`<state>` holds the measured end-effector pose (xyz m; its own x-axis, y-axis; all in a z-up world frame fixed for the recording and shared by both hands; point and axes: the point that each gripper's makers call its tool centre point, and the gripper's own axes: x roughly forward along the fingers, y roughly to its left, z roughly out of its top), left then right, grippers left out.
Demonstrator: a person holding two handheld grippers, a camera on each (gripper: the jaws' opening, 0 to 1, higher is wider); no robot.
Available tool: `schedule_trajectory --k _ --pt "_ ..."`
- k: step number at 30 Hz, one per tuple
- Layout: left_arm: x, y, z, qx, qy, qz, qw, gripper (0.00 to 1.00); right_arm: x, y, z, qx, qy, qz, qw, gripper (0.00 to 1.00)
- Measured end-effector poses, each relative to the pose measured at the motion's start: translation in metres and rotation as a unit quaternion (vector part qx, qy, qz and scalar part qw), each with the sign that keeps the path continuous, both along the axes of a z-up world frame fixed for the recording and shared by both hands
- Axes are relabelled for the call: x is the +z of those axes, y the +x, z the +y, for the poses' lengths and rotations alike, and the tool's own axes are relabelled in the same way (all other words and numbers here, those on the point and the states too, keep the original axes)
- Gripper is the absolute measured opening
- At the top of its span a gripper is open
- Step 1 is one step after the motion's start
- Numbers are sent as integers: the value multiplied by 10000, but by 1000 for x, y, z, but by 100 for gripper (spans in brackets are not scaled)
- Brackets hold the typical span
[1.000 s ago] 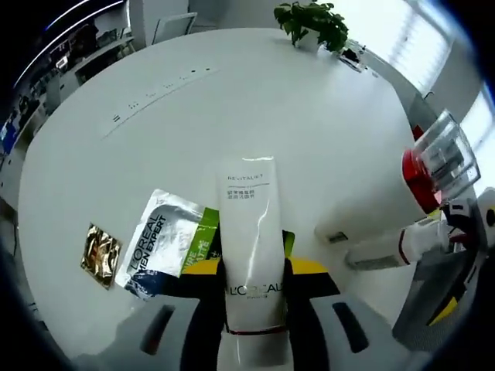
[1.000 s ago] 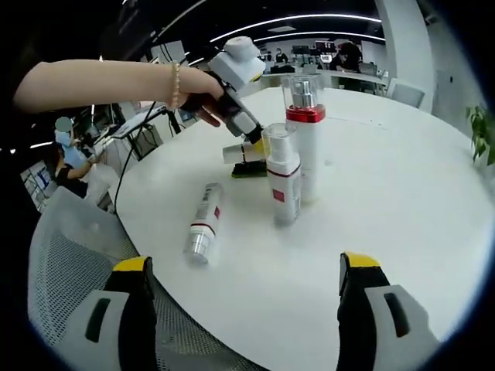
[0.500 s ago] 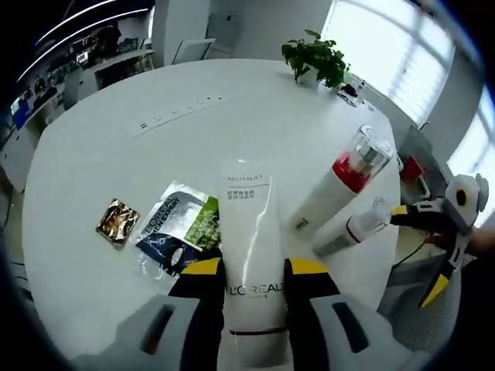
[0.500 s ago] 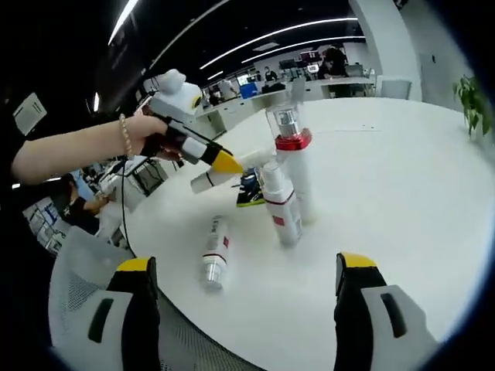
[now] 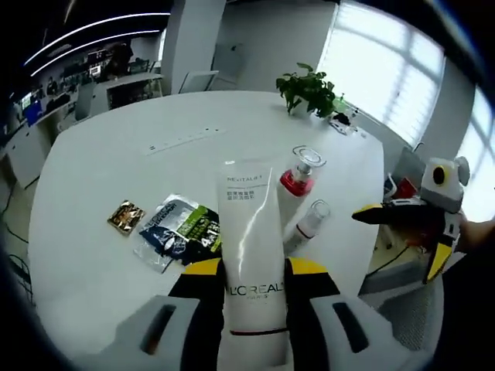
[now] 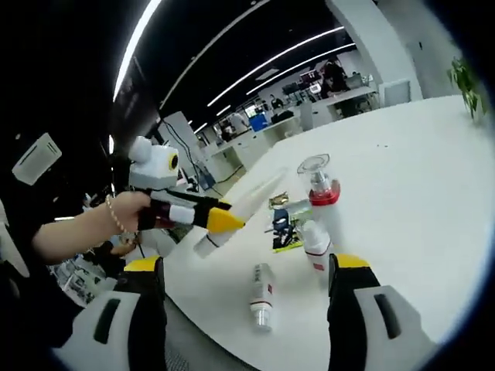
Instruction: Arrange the skincare products in the storage area until every visible bottle or jar stands upright without overlapping.
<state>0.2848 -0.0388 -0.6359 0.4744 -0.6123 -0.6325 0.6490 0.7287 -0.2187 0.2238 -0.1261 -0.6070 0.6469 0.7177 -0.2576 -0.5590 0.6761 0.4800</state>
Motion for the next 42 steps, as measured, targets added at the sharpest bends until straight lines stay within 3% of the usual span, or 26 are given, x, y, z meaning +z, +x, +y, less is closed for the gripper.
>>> schedule_trajectory --k 6,17,26,29,30,36,37,38,42 --pt "18 -24 -1 132 -85 -310 9994 28 22 8 26 50 567 -2 9984 78" --pt "34 -53 -11 68 -65 -704 9975 28 20 19 56 185 1082 215 9937 68" --pt "42 -64 -19 108 43 -1032 9946 28 23 15 68 188 1503 398 9877 46" --pt "44 -64 -19 116 77 -1122 9936 28 23 14 69 183 1589 440 9861 33" --pt "44 -64 -20 111 84 -1146 9933 28 24 12 70 190 1615 477 9855 23" --pt "50 -68 -19 15 88 -1325 9911 28 41 3 70 422 1946 181 9798 19" --pt "55 -70 -21 -65 85 -1444 9895 29 42 2 72 471 2045 259 9774 19" --pt "58 -71 -21 -94 145 -1518 9883 29 44 0 73 495 2329 519 9698 19" --pt "59 -72 -20 -300 482 -1686 9840 28 46 -4 79 524 2043 200 9773 20"
